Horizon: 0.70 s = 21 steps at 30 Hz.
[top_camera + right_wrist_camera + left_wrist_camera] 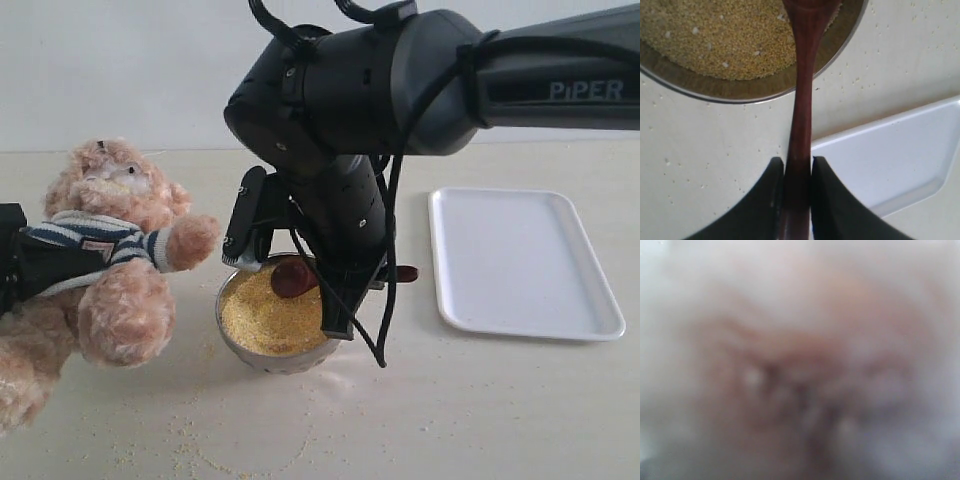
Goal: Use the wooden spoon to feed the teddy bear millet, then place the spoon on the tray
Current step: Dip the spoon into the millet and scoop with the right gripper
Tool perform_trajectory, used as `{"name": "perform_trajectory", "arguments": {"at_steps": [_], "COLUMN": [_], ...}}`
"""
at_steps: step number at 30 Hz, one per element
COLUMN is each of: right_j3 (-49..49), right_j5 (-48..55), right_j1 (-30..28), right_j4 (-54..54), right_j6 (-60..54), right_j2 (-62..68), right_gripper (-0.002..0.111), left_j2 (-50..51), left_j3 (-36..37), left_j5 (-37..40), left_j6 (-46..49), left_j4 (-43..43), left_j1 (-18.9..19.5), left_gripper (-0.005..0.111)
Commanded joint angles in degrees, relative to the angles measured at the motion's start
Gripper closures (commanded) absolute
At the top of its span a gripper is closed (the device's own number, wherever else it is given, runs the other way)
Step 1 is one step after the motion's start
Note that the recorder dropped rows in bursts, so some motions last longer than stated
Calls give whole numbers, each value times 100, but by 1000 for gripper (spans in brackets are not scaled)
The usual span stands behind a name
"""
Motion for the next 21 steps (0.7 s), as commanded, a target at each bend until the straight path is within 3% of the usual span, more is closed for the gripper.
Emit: {"name": "perform_trajectory", "arguments": {"at_steps": [1, 21], "right_j3": [20, 20], "right_j5": [6, 6], "right_j1": [-1, 78], "right_j4": [33, 607], "right_j6": [-10, -412], "right_j2": [-25, -25], "right_gripper": [109, 109], "left_j2": [-15, -15], "left_j3": [-56, -91], "left_j5": [148, 268], "left_j6": [-41, -41], "left_j4": [-80, -80], "left_j1": [14, 14], "left_gripper": [102, 102]}}
